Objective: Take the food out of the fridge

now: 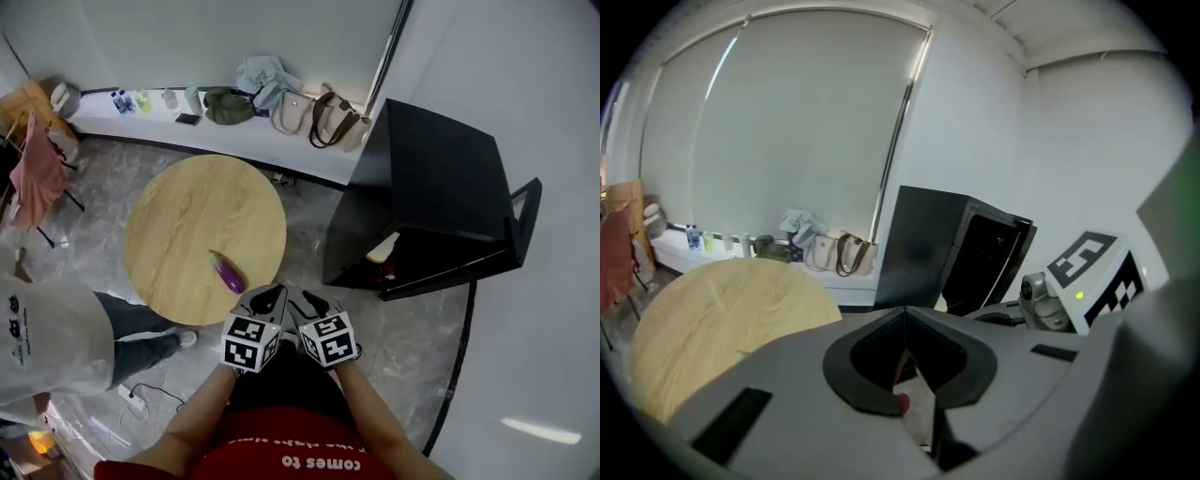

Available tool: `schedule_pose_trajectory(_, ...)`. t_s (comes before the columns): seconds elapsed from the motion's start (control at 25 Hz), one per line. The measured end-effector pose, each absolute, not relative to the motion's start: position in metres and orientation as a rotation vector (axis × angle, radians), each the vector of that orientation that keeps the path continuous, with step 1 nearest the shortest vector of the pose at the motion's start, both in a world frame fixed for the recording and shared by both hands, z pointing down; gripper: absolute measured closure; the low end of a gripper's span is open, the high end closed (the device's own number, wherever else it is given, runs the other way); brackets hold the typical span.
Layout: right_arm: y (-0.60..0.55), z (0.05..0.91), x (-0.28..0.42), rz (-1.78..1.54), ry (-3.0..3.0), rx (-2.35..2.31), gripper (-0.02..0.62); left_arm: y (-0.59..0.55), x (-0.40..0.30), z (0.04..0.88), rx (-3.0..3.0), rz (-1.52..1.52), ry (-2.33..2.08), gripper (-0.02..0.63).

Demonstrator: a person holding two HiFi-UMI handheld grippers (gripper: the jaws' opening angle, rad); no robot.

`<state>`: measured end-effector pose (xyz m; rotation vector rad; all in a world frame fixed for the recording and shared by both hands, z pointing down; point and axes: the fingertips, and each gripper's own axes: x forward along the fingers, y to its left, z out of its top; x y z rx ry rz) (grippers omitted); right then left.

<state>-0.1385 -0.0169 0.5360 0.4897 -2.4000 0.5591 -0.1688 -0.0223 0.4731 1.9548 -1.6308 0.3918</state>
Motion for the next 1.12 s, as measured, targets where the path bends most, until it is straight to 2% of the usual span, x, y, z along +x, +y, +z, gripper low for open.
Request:
schedule_pose_trajectory(0.56, -0.047, 0.495, 0.017, 0.677, -2.372, 1.059, 0.428, -0.051, -0.011, 0.458, 2.298, 0.503, -1.219, 0.595)
schedule_pose_trajectory(1.0, -0.053, 0.495, 0.09, 0.754, -2.329, 1.256, 0.428, -0.065, 0.057, 0.458, 2.384, 0.538, -1.125, 0.594)
schedule_pose_trajectory(1.12, -0.055, 0.503, 0.101, 0.792, -2.318, 1.274, 0.428, -0.069, 0.065, 0.463, 2.383, 0.548, -1.121, 0.566)
